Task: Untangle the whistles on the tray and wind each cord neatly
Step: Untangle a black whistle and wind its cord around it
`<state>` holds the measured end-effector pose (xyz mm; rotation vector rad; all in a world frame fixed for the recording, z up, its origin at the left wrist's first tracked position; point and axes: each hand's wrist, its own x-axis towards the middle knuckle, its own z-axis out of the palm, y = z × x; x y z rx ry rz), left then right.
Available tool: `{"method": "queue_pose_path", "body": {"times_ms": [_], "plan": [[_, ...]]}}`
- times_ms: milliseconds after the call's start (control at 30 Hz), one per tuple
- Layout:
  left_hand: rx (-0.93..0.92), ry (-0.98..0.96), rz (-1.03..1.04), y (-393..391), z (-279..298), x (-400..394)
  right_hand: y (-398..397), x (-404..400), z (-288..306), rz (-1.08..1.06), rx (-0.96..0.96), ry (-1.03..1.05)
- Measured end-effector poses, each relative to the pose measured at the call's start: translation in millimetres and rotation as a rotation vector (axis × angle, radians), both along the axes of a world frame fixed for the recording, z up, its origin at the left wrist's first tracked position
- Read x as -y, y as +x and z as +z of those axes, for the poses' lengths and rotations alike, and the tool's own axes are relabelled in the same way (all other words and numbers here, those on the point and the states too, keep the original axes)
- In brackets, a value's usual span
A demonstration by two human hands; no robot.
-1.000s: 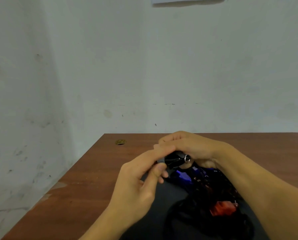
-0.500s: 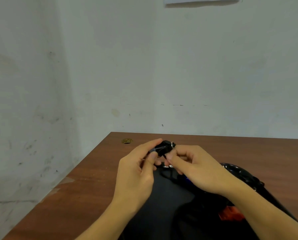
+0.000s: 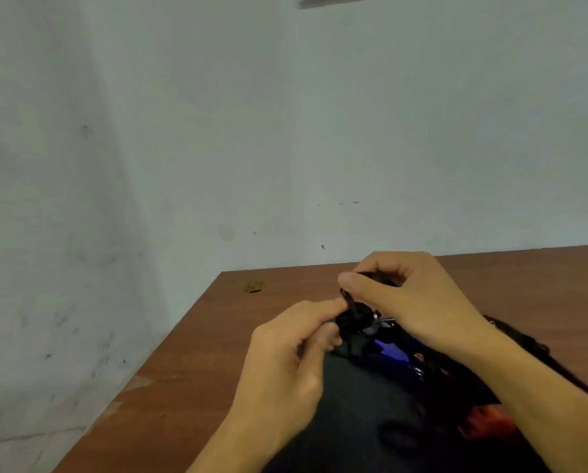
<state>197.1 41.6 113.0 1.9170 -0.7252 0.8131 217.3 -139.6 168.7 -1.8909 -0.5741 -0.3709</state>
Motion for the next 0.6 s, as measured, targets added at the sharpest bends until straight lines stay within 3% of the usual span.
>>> {"method": "queue_pose_path", "body": {"times_ms": [100,200,400,600], "plan": [[-0.129,-0.121,-0.121,-7.2,2.6,4.7,2.2,-5.3,-12.4,0.101,-0.27,0.275],[-0.209,-0.264,-0.168,-5.9,2.4,3.7,7.8,-8.8,-27.1,0.16,-0.395,0.333],[-0.275,-0.464,-0.253,-3.7,4.9,7.3,5.0,-9.4,-30.6,0.034,-0.275,0.445],[-0.346,-0.605,-0.291,-3.9,5.8,7.0,5.8,-17.4,-41.0,0.045,-0.154,0.195]]}}
